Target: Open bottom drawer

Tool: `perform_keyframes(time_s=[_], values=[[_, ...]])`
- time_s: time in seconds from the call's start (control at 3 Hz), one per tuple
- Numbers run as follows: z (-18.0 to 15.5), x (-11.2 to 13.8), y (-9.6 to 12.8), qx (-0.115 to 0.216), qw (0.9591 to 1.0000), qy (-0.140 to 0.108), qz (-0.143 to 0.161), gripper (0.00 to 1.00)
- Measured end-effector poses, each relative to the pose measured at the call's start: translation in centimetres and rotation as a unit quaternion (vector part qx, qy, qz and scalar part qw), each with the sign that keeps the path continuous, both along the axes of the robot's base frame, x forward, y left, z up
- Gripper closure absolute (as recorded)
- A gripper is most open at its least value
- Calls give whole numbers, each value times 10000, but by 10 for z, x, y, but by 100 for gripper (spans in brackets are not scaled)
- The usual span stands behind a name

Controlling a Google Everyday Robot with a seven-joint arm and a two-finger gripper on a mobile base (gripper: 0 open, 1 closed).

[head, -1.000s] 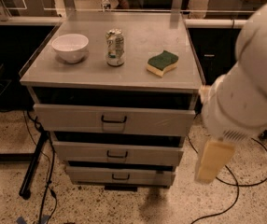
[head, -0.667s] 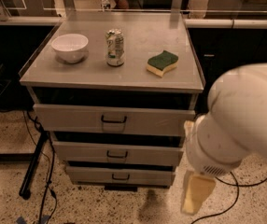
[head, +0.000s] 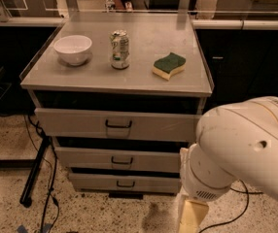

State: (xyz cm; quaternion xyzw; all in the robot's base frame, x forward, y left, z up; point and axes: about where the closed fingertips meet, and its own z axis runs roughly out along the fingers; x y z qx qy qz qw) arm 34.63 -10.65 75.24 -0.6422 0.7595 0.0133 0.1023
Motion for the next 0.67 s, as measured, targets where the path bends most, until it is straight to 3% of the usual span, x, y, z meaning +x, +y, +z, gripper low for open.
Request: perform_keyframes(time_s=[0.33, 0.67], values=[[-6, -3, 2, 43, 10000, 55, 11, 0], [-68, -22, 17, 468, 9977, 472, -119, 0]])
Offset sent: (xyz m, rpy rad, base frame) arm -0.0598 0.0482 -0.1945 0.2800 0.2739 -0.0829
